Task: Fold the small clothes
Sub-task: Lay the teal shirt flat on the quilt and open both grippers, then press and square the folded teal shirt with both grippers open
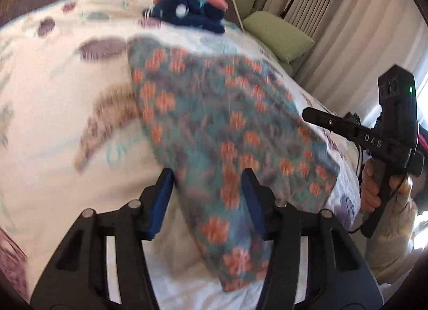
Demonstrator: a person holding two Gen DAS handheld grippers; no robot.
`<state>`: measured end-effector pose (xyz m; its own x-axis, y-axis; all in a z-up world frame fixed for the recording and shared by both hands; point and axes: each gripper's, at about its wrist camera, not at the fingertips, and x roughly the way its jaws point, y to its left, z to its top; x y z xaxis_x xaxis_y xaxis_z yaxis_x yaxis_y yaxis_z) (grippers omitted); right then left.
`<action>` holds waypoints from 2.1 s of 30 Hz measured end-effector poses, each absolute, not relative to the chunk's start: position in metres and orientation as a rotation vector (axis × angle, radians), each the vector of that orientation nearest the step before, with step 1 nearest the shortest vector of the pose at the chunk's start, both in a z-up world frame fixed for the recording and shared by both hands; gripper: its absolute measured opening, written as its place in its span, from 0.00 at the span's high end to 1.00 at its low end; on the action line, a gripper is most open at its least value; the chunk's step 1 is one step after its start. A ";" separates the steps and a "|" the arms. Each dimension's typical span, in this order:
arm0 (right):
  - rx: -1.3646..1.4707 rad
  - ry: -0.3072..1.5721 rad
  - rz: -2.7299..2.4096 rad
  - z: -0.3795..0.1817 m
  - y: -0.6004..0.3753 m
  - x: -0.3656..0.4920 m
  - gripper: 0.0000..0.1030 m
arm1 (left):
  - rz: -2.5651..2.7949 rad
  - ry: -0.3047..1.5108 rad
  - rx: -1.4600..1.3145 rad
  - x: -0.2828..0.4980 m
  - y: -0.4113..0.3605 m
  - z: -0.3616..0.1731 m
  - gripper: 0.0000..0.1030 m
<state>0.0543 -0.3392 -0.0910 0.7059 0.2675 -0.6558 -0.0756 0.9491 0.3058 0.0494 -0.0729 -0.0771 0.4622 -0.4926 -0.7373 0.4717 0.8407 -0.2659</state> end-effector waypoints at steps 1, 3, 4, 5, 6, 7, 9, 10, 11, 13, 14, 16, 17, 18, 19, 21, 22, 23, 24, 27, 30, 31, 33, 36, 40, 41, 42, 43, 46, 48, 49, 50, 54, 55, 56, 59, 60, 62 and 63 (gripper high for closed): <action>0.256 0.757 0.194 -0.085 -0.338 0.062 0.88 | -0.576 0.896 -0.017 0.055 -0.074 -0.072 0.47; 0.246 0.748 0.216 -0.077 -0.336 0.079 0.87 | -0.562 0.872 -0.024 0.064 -0.079 -0.064 0.47; 0.249 0.748 0.228 -0.075 -0.336 0.088 0.87 | -0.567 0.852 -0.050 0.073 -0.082 -0.058 0.47; 0.255 0.755 0.246 -0.074 -0.335 0.098 0.87 | -0.565 0.837 -0.070 0.080 -0.084 -0.054 0.47; 0.266 0.765 0.272 -0.075 -0.334 0.110 0.87 | -0.569 0.823 -0.084 0.087 -0.087 -0.050 0.47; 0.279 0.774 0.296 -0.076 -0.333 0.120 0.87 | -0.576 0.807 -0.090 0.093 -0.090 -0.047 0.47; 0.305 0.802 0.332 -0.083 -0.332 0.141 0.87 | -0.575 0.798 -0.081 0.107 -0.098 -0.047 0.46; 0.304 0.816 0.332 -0.087 -0.332 0.149 0.87 | -0.573 0.820 -0.065 0.117 -0.103 -0.053 0.43; 0.288 0.836 0.309 -0.092 -0.332 0.158 0.87 | -0.563 0.846 -0.042 0.126 -0.107 -0.060 0.42; 0.199 0.877 0.133 -0.109 -0.340 0.176 0.87 | -0.479 0.934 0.048 0.147 -0.113 -0.091 0.30; 0.165 0.886 0.055 -0.117 -0.346 0.181 0.86 | -0.457 0.994 0.076 0.156 -0.113 -0.109 0.30; 0.190 0.895 -0.028 -0.135 -0.365 0.184 0.77 | -0.489 0.913 0.056 0.149 -0.108 -0.111 0.29; 0.271 0.873 0.006 -0.137 -0.376 0.179 0.77 | -0.492 0.912 0.079 0.146 -0.109 -0.110 0.28; 0.318 0.862 0.035 -0.135 -0.384 0.176 0.76 | -0.489 0.906 0.090 0.144 -0.110 -0.110 0.28; 0.334 0.860 0.051 -0.134 -0.387 0.173 0.75 | -0.488 0.905 0.094 0.144 -0.110 -0.109 0.29; 0.325 0.857 0.054 -0.131 -0.389 0.168 0.74 | -0.481 0.923 0.080 0.145 -0.109 -0.106 0.29; 0.315 0.853 0.045 -0.128 -0.389 0.164 0.74 | -0.480 0.932 0.060 0.144 -0.107 -0.103 0.29; 0.301 0.845 0.036 -0.123 -0.388 0.159 0.74 | -0.483 0.934 0.052 0.142 -0.105 -0.100 0.29; 0.290 0.831 0.038 -0.118 -0.388 0.151 0.74 | -0.485 0.932 0.043 0.140 -0.102 -0.096 0.29; 0.280 0.810 0.070 -0.106 -0.386 0.127 0.70 | -0.486 0.936 0.021 0.131 -0.094 -0.090 0.26; 0.311 0.815 0.097 -0.102 -0.389 0.110 0.59 | -0.475 0.945 0.019 0.126 -0.094 -0.088 0.24; 0.319 0.818 0.102 -0.101 -0.389 0.104 0.57 | -0.476 0.944 0.016 0.123 -0.094 -0.086 0.24; 0.326 0.825 0.114 -0.100 -0.389 0.092 0.53 | -0.481 0.948 0.012 0.117 -0.091 -0.085 0.23; 0.340 0.842 0.121 -0.103 -0.387 0.075 0.45 | -0.478 0.961 0.022 0.108 -0.089 -0.085 0.22; 0.399 0.882 0.159 -0.113 -0.383 0.062 0.42 | -0.495 0.986 0.009 0.096 -0.085 -0.089 0.22; 0.407 0.888 0.167 -0.115 -0.381 0.060 0.42 | -0.501 0.993 0.005 0.093 -0.084 -0.090 0.22; 0.407 0.894 0.168 -0.117 -0.379 0.058 0.42 | -0.503 1.003 -0.001 0.090 -0.083 -0.092 0.22; 0.403 0.899 0.166 -0.118 -0.377 0.057 0.42 | -0.504 1.008 -0.006 0.089 -0.083 -0.094 0.22; 0.402 0.911 0.181 -0.121 -0.370 0.054 0.42 | -0.516 1.029 -0.039 0.087 -0.080 -0.098 0.21; 0.407 0.916 0.189 -0.122 -0.367 0.055 0.42 | -0.516 1.041 -0.067 0.088 -0.077 -0.101 0.20; 0.409 0.917 0.189 -0.123 -0.367 0.055 0.41 | -0.516 1.041 -0.074 0.088 -0.077 -0.101 0.20; 0.411 0.917 0.190 -0.123 -0.367 0.055 0.40 | -0.517 1.039 -0.075 0.088 -0.076 -0.101 0.20; 0.427 0.917 0.199 -0.127 -0.369 0.053 0.38 | -0.527 1.031 -0.040 0.083 -0.080 -0.103 0.17; 0.424 0.915 0.202 -0.128 -0.369 0.051 0.38 | -0.535 1.024 -0.021 0.080 -0.080 -0.105 0.17; 0.419 0.911 0.202 -0.129 -0.369 0.049 0.37 | -0.542 1.012 0.003 0.076 -0.081 -0.106 0.17; 0.390 0.894 0.202 -0.132 -0.366 0.043 0.37 | -0.566 0.971 0.052 0.064 -0.080 -0.108 0.17; 0.391 0.890 0.200 -0.132 -0.366 0.040 0.37 | -0.570 0.971 0.043 0.062 -0.077 -0.107 0.17; 0.408 0.892 0.192 -0.129 -0.368 0.035 0.36 | -0.591 0.989 -0.003 0.056 -0.068 -0.102 0.17; 0.418 0.897 0.184 -0.127 -0.369 0.031 0.36 | -0.617 1.006 -0.034 0.050 -0.062 -0.099 0.17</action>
<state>0.0313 -0.3692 -0.1274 0.6147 0.3265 -0.7180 0.0176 0.9044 0.4263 0.0498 -0.0624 -0.0988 0.3808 -0.4988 -0.7786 0.4684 0.8300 -0.3027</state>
